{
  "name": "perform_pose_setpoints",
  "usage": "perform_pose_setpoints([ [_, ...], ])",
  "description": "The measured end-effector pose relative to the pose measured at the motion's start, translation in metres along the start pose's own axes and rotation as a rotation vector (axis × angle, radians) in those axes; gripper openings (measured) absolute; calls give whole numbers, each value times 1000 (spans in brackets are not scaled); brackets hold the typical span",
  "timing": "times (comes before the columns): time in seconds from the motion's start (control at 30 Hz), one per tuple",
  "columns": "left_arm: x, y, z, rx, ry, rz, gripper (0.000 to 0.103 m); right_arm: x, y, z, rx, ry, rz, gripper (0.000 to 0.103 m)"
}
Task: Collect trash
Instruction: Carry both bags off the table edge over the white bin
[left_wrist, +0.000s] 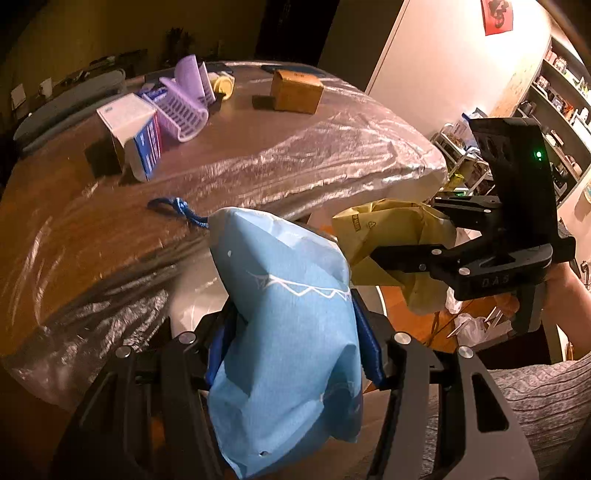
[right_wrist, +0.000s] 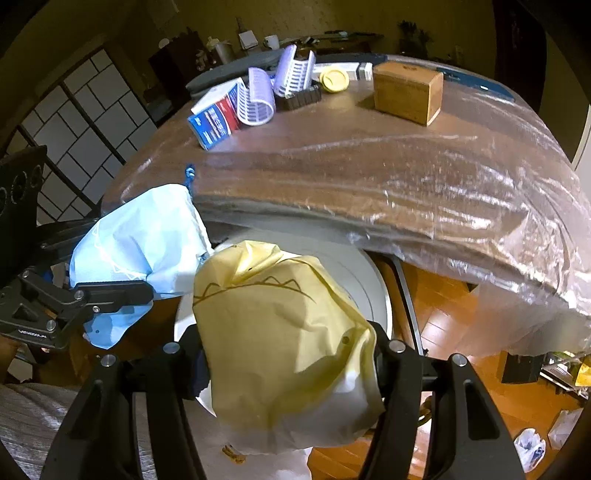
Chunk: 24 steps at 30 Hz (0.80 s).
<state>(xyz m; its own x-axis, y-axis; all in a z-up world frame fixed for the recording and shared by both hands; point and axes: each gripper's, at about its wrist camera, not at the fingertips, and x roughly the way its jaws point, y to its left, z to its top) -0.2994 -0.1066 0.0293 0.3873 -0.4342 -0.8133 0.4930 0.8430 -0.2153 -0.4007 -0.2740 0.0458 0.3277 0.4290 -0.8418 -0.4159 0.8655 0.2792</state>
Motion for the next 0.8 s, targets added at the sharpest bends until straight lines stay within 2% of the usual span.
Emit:
perform_pose_setpoints([
  [0.2,17,1,-10,6,40,15,57,11,-4,-4,1,21,-20,60],
  [0.8,51,9,-14,-8,86,53,57,41,-5,-7,16,41,-83,60],
])
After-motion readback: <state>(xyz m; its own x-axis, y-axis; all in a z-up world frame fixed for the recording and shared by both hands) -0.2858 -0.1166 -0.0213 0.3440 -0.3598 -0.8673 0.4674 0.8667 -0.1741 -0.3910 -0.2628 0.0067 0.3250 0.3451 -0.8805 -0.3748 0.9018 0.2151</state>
